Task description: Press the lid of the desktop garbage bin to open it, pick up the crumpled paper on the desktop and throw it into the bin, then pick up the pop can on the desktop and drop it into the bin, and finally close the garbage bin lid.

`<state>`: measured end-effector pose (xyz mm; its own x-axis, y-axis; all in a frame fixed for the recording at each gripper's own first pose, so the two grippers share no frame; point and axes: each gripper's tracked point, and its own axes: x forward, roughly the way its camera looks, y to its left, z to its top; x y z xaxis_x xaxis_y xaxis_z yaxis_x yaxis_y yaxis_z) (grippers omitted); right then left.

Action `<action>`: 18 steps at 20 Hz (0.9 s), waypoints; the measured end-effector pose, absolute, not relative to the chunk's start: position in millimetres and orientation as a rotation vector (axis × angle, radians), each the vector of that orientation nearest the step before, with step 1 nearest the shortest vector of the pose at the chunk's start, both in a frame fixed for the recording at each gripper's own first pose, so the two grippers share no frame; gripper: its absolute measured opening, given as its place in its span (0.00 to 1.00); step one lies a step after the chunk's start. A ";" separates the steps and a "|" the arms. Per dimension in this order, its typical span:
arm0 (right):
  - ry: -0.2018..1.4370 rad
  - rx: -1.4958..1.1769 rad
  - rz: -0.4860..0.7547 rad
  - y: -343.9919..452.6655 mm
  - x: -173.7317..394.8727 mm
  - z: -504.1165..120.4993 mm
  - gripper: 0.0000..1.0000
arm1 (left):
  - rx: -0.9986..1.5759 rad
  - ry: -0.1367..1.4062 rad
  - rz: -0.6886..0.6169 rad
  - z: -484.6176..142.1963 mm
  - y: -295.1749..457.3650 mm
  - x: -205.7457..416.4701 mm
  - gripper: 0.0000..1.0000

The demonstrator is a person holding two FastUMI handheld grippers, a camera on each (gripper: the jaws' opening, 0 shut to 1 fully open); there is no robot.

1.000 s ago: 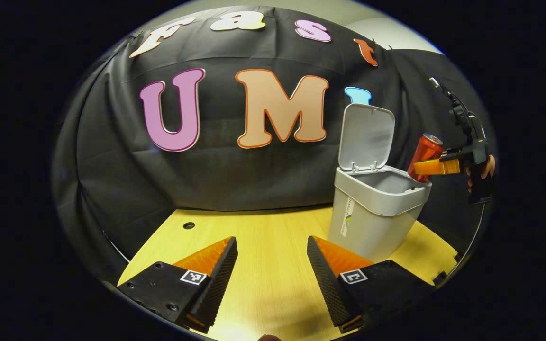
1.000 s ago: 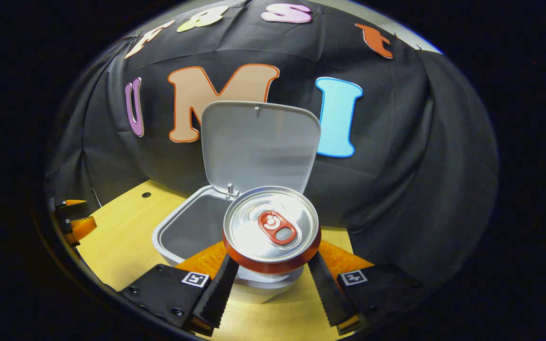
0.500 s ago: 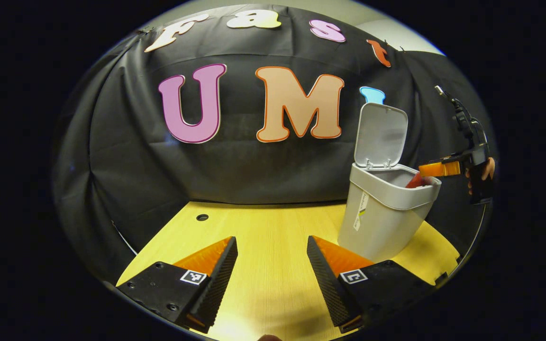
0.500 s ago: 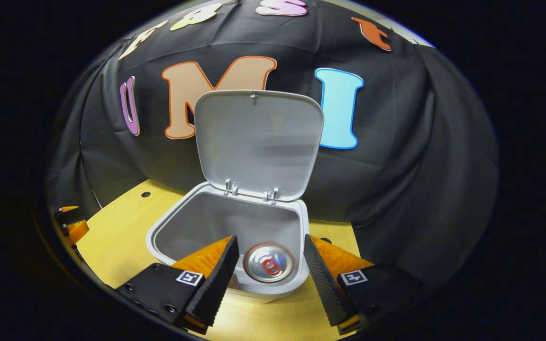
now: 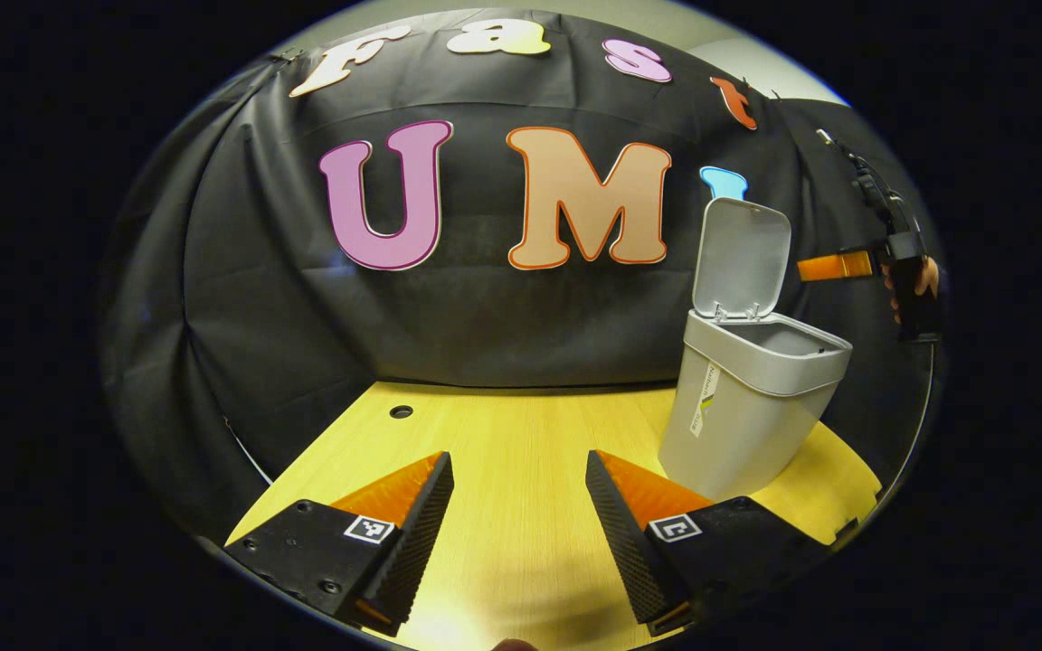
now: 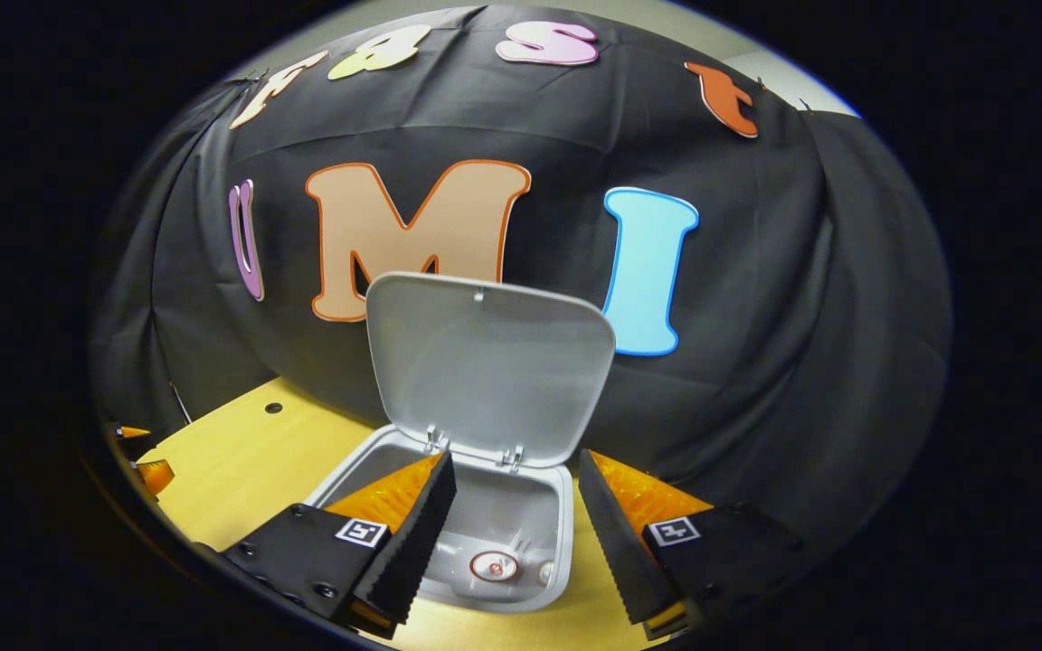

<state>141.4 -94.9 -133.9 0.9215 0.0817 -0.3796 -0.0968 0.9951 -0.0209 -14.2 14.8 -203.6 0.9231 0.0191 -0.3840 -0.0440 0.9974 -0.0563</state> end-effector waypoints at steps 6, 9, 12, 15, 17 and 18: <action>0.307 -0.036 0.110 -82.2 171.5 -86.8 0.92 | -0.077 0.401 0.058 -209.3 26.7 -16.2 0.86; 0.271 -0.028 0.121 -76.3 183.8 -64.2 0.92 | -0.083 0.403 0.069 -212.1 33.0 -16.4 0.86; 0.216 -0.022 0.132 -70.5 196.6 -39.8 0.89 | -0.089 0.405 0.089 -215.6 41.8 -17.1 0.86; 0.202 -0.014 0.118 -71.4 213.6 -30.0 0.92 | -0.092 0.416 0.115 -220.5 51.4 -18.4 0.86; 0.203 -0.001 0.100 -74.7 220.5 -31.4 0.89 | -0.094 0.418 0.133 -221.1 58.3 -20.7 0.87; 0.205 0.000 0.090 -75.6 225.3 -31.6 0.89 | -0.096 0.417 0.142 -221.2 61.2 -21.4 0.87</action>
